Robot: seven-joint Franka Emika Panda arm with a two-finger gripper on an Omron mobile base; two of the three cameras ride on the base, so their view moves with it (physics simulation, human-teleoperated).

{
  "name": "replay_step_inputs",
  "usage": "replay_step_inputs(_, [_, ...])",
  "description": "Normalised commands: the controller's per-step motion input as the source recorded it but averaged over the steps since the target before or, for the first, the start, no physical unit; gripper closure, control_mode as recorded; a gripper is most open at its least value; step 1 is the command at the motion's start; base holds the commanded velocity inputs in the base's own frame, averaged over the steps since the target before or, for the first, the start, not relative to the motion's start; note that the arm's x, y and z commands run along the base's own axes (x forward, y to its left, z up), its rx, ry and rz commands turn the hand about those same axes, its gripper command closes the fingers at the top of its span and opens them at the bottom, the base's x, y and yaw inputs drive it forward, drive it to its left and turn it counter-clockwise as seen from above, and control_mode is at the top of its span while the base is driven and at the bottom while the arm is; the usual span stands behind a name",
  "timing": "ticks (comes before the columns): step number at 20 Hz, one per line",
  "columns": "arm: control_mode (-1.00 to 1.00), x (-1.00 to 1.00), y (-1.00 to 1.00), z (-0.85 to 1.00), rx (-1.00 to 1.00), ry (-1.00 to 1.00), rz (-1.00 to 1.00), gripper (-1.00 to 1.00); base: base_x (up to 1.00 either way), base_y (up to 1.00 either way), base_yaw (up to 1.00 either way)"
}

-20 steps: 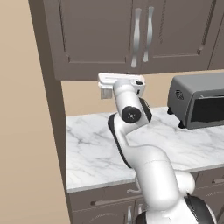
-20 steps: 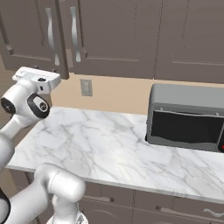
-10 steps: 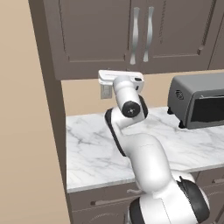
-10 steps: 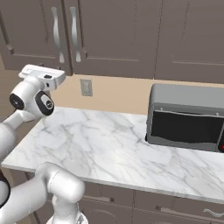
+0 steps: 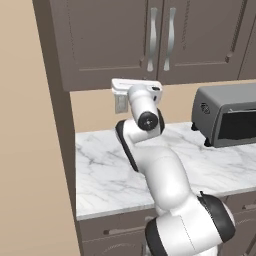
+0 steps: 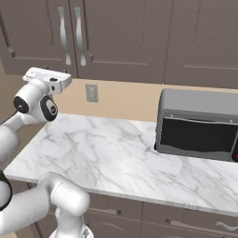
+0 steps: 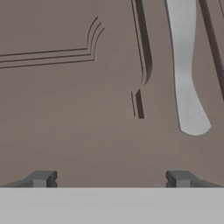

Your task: Close all open cabinet doors.

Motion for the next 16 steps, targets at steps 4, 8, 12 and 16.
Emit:
replay_step_inputs(4, [-1.00,0.21,0.00,0.00,0.00,0.03,0.00,-1.00,0.00,0.00,0.00])
replay_step_inputs(8, [-1.00,0.16,0.00,0.00,0.00,0.04,0.01,-1.00,0.00,0.00,0.00])
replay_step_inputs(12, [-1.00,0.12,0.00,0.00,0.00,0.04,0.01,-1.00,0.00,0.00,0.00])
replay_step_inputs(16, [-1.00,0.00,0.00,0.00,0.00,0.05,0.01,-1.00,0.00,0.00,0.00])
